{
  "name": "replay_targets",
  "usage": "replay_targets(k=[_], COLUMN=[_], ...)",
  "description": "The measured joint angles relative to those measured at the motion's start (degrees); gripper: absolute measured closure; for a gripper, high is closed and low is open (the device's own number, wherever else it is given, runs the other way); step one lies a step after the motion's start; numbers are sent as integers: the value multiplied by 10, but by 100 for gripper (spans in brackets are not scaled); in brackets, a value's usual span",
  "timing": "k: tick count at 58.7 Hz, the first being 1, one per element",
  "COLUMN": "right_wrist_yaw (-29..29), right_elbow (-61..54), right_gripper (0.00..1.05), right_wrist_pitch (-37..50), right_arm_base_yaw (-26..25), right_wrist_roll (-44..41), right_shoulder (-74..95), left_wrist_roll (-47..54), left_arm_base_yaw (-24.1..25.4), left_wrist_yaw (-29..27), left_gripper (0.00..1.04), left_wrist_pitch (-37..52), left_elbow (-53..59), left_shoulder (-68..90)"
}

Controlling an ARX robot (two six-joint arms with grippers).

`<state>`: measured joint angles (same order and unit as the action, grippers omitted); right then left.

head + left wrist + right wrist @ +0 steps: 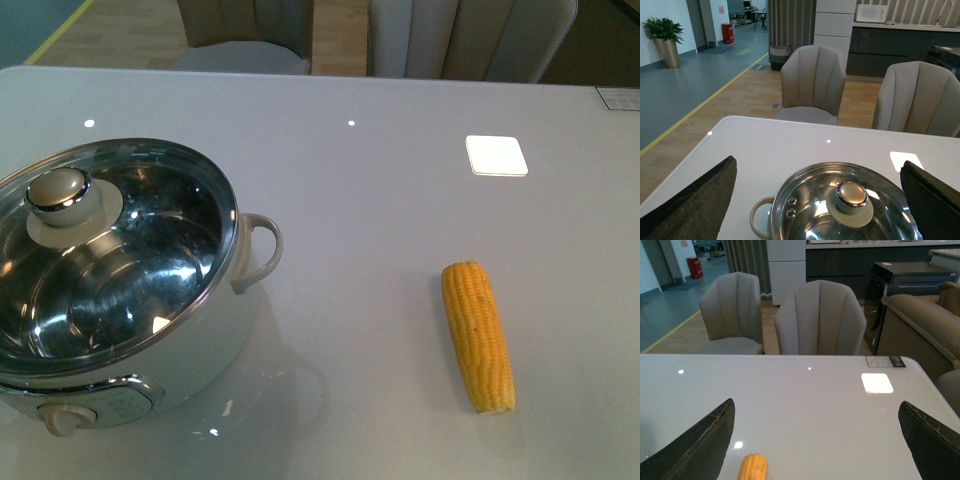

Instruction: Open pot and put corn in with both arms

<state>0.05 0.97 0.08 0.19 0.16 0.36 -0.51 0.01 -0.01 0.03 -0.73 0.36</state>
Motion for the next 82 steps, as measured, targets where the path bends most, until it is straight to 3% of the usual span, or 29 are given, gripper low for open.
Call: replay_targets(k=[41,43,44,47,51,82], right_wrist_yaw=[0,0,1,-1,-1,-1], right_elbow=[0,0,0,0,0,0], right_gripper=[9,9,9,9,9,9], right_wrist_pitch=[0,0,0,0,0,0], right_arm_base_yaw=[0,0,0,0,0,0], right_wrist_roll=[0,0,0,0,0,0], right_shoulder=[0,0,0,0,0,0], left_wrist_roll=[0,-2,-10,-17,-21,-21], left_arm_base_yaw=[0,4,14,20,16,-68], left_wrist_yaw=[0,14,59,105,110,9], left_gripper=[7,7,7,7,7,7], left_wrist_pitch=[0,-13,-72,-146,-145,367], left_elbow=[0,-4,-27,-67,-86,-163], left_shoulder=[0,7,33,106,172,749])
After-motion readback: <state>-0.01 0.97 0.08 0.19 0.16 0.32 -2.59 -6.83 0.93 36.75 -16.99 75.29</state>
